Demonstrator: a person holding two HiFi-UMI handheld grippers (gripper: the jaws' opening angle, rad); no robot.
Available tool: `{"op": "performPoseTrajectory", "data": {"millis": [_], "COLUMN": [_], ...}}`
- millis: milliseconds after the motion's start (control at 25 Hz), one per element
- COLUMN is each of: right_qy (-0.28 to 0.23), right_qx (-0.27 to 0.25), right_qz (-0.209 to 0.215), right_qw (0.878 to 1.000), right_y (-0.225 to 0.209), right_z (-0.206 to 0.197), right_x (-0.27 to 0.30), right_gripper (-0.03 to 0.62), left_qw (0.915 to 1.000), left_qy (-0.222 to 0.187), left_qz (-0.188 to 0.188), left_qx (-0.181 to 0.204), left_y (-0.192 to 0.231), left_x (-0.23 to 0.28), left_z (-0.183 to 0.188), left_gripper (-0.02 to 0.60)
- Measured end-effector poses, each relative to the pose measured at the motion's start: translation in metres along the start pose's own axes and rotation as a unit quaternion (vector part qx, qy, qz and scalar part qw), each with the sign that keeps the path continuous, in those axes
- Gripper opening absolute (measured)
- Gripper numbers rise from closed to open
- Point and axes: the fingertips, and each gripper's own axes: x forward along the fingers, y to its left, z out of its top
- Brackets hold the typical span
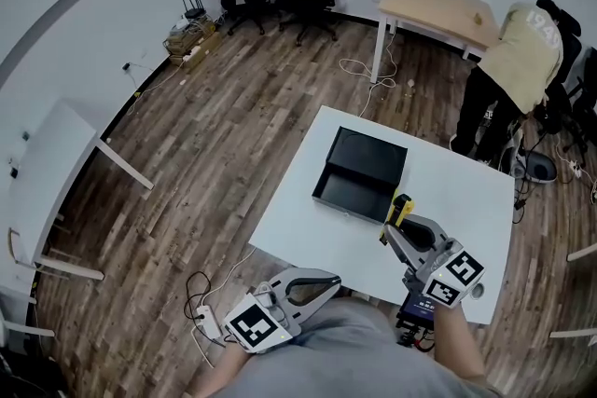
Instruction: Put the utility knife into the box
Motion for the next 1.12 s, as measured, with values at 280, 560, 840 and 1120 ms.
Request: {"op": "performPoseTrajectory", "data": {"millis": [280,560,840,1120], "right_qy": [0.041,0.100,0.146,0.198], "right_qx": [-0.012,-0.032,-0.039,-0.035], "right_qz": [0.001,-0.010,-0.004,-0.019], "right_qw": [0.999,0.994,0.988,0.979], "right_y": [-0.030,-0.069,-0.089,-0.111], "right_z": [-0.017,-0.047,-0.076,-0.110], "right_x": [0.023,0.054,0.073,0.085], "right_gripper": [0.074,0.074,0.074,0.074], "left_qw": [0.9999,0.9995,0.9993,0.9992], "left_qy": [0.014,0.002,0.001,0.005], "left_qz": [0.005,0.019,0.021,0.015], "left_qx": [0.004,-0.026,-0.032,-0.036], "left_y": [0.007,0.018,0.023,0.029], "left_x": [-0.002,0.004,0.012,0.021], "left_z": [-0.010,-0.004,-0.009,-0.014], "left_gripper": [0.018,0.018,0.018,0.018]}}
